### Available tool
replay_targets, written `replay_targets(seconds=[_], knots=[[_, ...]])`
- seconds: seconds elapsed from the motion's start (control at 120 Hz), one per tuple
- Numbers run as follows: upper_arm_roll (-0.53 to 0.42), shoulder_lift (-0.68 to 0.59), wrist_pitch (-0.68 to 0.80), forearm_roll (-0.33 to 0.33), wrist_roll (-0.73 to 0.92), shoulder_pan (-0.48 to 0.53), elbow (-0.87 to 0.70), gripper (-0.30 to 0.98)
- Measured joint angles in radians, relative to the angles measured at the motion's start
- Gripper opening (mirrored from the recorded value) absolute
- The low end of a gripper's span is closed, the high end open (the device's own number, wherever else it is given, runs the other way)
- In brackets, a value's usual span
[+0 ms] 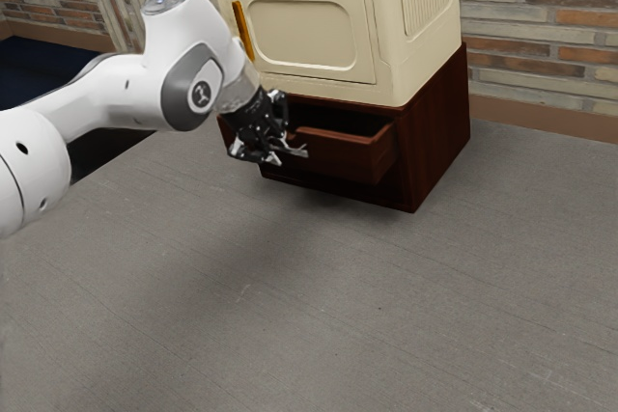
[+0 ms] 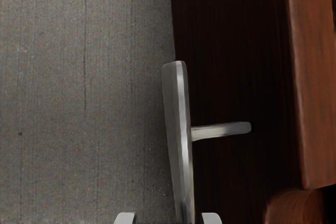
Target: Pull the drawer handle with one arm to open the drawer
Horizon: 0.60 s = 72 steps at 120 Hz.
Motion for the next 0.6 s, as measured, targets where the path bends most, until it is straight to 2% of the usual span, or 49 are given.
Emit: replay_targets(seconds=[0.6], knots=[[0.001,-0.106,0.028,0.003,-0.007,0.000,-0.138,0.08]])
